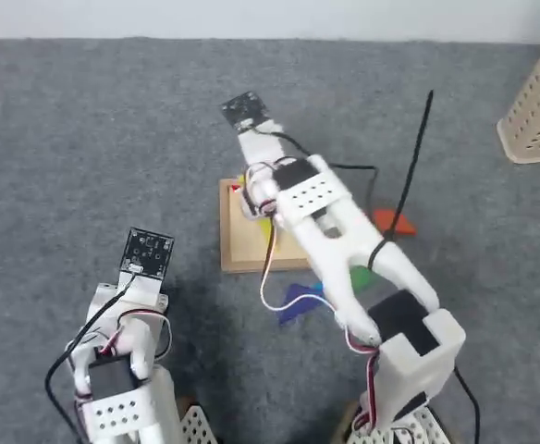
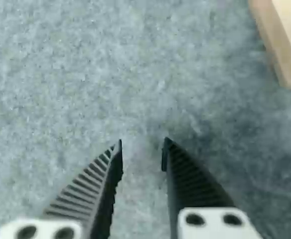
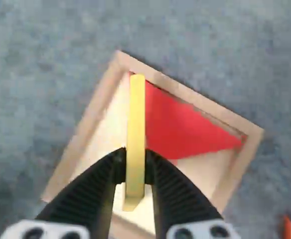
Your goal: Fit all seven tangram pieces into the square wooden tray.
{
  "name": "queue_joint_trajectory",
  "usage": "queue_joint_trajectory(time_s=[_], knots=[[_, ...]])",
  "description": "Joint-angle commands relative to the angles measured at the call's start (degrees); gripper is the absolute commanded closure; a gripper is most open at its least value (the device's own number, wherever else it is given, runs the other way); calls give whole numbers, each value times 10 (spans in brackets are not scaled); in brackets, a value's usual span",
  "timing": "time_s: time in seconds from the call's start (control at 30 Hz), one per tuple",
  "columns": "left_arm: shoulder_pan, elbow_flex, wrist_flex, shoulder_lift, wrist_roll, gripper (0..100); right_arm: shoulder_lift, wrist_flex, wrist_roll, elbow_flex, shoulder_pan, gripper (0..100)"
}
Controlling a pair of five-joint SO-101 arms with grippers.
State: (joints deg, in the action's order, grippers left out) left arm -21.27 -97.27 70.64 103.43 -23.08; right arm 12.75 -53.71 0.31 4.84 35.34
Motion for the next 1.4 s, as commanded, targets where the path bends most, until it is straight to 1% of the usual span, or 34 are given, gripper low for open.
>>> queue_joint_trajectory(time_s=[0.0,0.03,0.2,0.33,0.5,0.67,0.8,0.93,1.0,1.07,1.2,1.37], knots=[[-1,7,2,13,4,879,-25,15,-8,-5,15,993],[-1,7,2,13,4,879,-19,15,-12,-5,14,993],[-1,7,2,13,4,879,-2,-7,-91,-39,7,993],[-1,7,2,13,4,879,22,-29,-126,-78,15,993],[-1,7,2,13,4,879,61,-29,-183,-108,28,993],[-1,7,2,13,4,879,88,-51,-216,-130,29,993],[-1,7,2,13,4,879,97,-82,-221,-142,28,975],[-1,7,2,13,4,879,97,-101,-220,-142,29,846],[-1,7,2,13,4,879,98,-104,-220,-142,28,807],[-1,7,2,13,4,879,97,-104,-218,-142,24,806],[-1,7,2,13,4,879,96,-103,-173,-142,13,808],[-1,7,2,13,4,879,89,-109,-166,-142,9,819]])
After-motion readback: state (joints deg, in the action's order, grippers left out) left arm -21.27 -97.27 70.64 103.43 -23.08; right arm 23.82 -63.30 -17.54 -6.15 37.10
